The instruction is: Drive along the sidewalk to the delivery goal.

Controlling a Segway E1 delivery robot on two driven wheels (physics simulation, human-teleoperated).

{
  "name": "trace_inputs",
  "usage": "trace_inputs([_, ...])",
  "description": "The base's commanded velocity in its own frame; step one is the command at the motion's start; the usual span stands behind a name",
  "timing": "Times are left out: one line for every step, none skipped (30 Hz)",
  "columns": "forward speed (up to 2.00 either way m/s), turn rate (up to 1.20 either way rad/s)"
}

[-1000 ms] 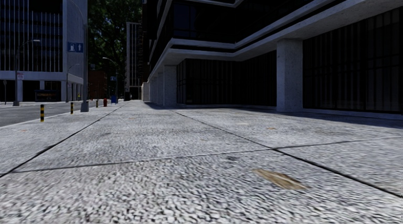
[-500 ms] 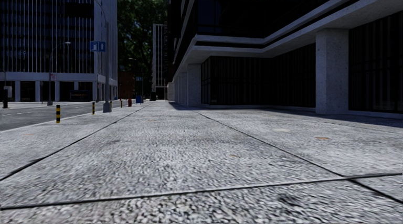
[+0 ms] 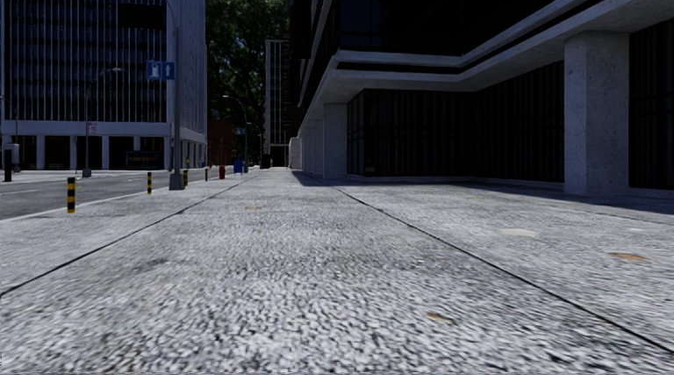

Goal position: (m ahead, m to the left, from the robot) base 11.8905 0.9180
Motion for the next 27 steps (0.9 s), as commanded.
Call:
trace_inputs([2.00, 0.00])
trace_inputs([2.00, 0.00])
trace_inputs([2.00, 0.00])
trace_inputs([2.00, 0.00])
trace_inputs([2.00, 0.00])
trace_inputs([2.00, 0.00])
trace_inputs([2.00, 0.00])
trace_inputs([2.00, 0.00])
trace_inputs([2.00, 0.00])
trace_inputs([2.00, 0.00])
trace_inputs([2.00, 0.00])
trace_inputs([2.00, 0.00])
trace_inputs([2.00, 0.01])
trace_inputs([2.00, 0.01])
trace_inputs([2.00, 0.01])
trace_inputs([2.00, 0.01])
trace_inputs([2.00, 0.01])
trace_inputs([2.00, 0.00])
trace_inputs([2.00, 0.00])
trace_inputs([2.00, 0.00])
trace_inputs([2.00, 0.00])
trace_inputs([2.00, 0.00])
trace_inputs([2.00, 0.00])
trace_inputs([2.00, 0.00])
trace_inputs([2.00, 0.00])
trace_inputs([2.00, 0.00])
trace_inputs([2.00, 0.00])
